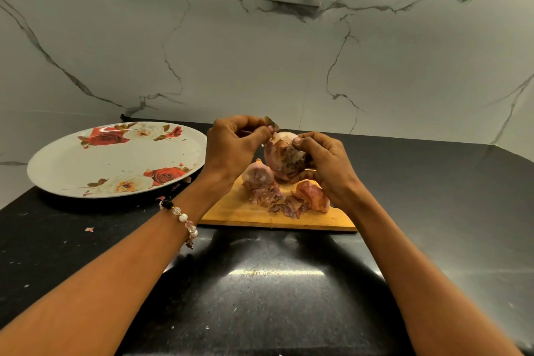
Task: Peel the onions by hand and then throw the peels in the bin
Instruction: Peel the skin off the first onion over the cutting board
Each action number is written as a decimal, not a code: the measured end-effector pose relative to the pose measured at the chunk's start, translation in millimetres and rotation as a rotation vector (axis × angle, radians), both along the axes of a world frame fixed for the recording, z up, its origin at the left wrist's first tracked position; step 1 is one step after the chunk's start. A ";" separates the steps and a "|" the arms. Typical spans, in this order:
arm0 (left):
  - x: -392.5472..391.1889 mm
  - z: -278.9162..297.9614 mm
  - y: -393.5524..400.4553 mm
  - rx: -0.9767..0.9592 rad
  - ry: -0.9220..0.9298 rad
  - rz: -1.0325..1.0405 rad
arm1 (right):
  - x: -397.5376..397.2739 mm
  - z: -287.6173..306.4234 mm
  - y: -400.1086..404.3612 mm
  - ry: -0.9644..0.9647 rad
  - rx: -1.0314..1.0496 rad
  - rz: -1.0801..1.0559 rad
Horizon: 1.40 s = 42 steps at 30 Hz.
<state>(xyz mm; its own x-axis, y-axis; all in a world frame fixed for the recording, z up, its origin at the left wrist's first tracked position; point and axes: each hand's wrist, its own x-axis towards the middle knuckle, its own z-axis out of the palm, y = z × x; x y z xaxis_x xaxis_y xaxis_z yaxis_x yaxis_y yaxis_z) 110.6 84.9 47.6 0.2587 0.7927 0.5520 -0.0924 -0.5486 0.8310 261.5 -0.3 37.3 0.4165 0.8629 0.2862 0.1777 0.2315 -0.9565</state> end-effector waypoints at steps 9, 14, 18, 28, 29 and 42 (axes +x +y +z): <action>-3.7 1.8 2.3 -0.084 -0.033 0.148 | 5.4 0.6 -0.4 0.010 0.019 -0.045; -7.4 -1.7 5.3 -0.064 0.066 0.128 | 8.7 2.7 -1.2 0.051 0.030 -0.062; -6.2 -2.8 2.2 0.061 0.248 0.101 | 8.2 3.1 -1.2 0.044 0.038 -0.064; -2.4 0.2 -8.4 0.162 0.317 -0.112 | 6.9 2.4 -1.6 -0.011 0.050 -0.004; -2.0 -0.5 -8.4 0.176 0.323 -0.101 | 6.9 2.0 -1.3 -0.027 0.047 -0.003; -3.3 -4.0 -5.5 0.360 0.347 0.033 | 4.2 2.9 -2.4 -0.190 0.069 -0.029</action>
<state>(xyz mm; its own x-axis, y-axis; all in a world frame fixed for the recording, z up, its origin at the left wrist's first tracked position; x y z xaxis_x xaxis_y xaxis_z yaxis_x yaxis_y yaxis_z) 107.2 79.4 43.6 0.4535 0.5788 0.6777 0.1788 -0.8040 0.5671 265.7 -2.7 40.3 0.3736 0.8269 0.4203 0.3614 0.2876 -0.8870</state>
